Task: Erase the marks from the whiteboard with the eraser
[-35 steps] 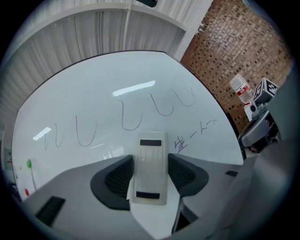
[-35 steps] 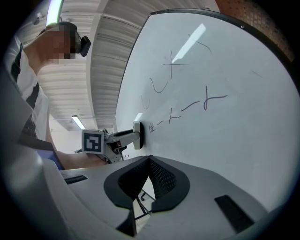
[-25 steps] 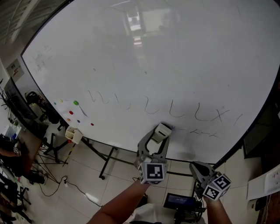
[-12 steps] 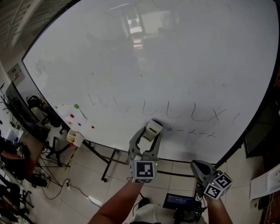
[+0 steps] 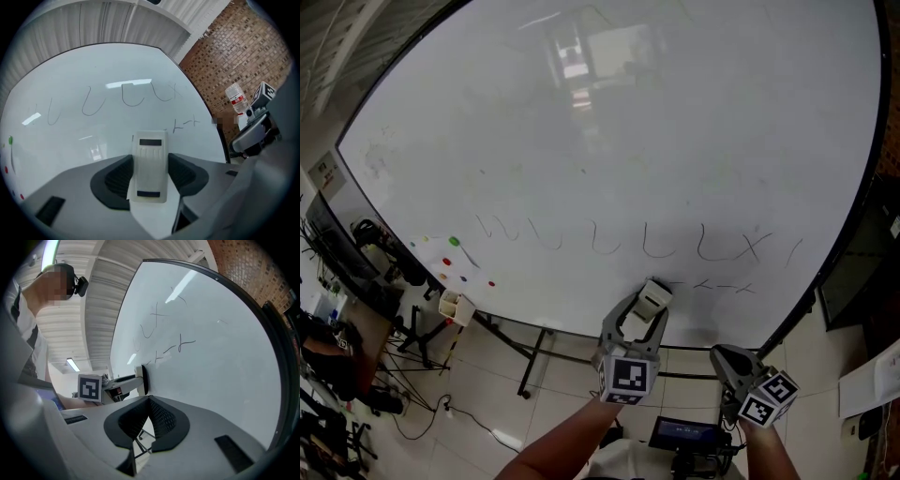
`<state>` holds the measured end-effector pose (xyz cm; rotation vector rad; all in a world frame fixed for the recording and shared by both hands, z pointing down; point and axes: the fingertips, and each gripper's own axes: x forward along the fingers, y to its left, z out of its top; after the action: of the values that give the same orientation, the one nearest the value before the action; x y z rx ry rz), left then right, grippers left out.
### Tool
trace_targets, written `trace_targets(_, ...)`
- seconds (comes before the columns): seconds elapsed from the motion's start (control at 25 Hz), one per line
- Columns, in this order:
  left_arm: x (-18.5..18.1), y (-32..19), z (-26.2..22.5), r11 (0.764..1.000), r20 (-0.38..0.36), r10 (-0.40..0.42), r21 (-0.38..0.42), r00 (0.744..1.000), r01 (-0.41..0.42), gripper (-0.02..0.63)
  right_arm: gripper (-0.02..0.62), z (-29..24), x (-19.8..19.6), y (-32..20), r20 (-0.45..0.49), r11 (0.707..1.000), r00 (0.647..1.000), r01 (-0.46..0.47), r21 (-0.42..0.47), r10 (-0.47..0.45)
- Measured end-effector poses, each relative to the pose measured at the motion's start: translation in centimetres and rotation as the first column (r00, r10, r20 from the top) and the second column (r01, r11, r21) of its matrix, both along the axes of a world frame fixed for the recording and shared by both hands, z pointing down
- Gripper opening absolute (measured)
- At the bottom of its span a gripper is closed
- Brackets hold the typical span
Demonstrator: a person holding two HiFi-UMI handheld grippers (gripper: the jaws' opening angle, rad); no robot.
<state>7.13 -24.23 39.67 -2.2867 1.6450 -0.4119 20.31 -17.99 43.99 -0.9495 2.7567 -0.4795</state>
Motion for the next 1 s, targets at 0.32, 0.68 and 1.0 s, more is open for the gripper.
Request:
trace_targets(0.32, -0.5, 0.2, -0.3, 0.998, 0.064, 0.063, -0.019, 0.996, -0.062, 0.27, 0.015, -0.3, -0.8, -0.2, 0.017, 1.0, 1.0, 0.01, 0.001, -0.01)
trace_targets(0.68, -1.5, 0.1, -5.8, 0.989, -0.071, -0.024, 0.146, 0.997, 0.034, 0.268, 0.015, 0.2, -0.7, -0.1, 0.015, 1.0, 1.0, 0.017, -0.009, -0.016)
trace_targets(1.0, 0.8, 0.0, -1.9, 0.99, 0.053, -0.096, 0.111, 0.994, 0.09, 0.272, 0.015, 1.4, 1.2, -0.3, 0.001, 0.999, 1.0, 0.019, -0.034, -0.019)
